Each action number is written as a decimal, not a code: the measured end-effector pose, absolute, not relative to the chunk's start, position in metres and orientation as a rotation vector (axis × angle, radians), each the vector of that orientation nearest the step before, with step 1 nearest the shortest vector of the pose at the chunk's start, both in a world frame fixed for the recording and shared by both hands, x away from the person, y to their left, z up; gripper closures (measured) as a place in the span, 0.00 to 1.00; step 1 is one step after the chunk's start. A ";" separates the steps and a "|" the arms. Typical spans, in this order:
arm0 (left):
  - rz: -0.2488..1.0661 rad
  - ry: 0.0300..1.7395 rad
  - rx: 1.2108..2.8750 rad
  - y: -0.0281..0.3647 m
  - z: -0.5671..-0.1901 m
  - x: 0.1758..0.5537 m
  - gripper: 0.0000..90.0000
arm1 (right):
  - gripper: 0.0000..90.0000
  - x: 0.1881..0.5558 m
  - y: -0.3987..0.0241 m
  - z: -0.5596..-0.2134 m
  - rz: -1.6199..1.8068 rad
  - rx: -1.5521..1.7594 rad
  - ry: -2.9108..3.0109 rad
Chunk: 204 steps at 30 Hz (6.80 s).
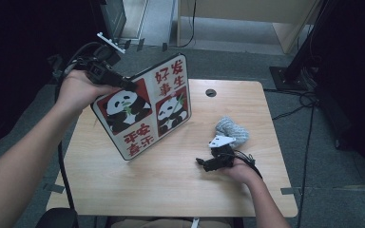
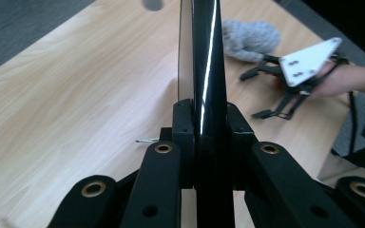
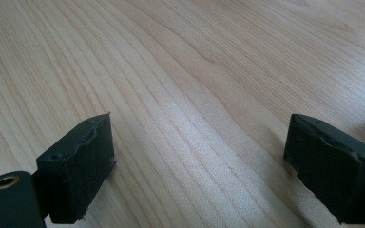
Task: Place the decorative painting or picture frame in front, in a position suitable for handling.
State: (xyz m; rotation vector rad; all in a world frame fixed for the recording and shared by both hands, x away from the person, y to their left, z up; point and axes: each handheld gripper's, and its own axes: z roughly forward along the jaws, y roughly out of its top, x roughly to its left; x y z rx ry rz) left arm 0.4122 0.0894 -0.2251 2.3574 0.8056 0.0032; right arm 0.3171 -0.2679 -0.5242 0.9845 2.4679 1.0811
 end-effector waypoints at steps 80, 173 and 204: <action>-0.056 0.782 2.209 0.111 -0.244 0.365 0.43 | 0.10 0.312 -0.277 -0.524 1.069 1.027 2.444; -0.070 0.854 2.032 0.152 -0.385 0.301 0.56 | 0.43 0.385 -0.357 -0.488 0.979 1.368 2.270; -0.077 0.810 1.993 0.145 -0.385 0.310 0.72 | 0.69 0.372 -0.341 -0.456 1.172 1.381 2.319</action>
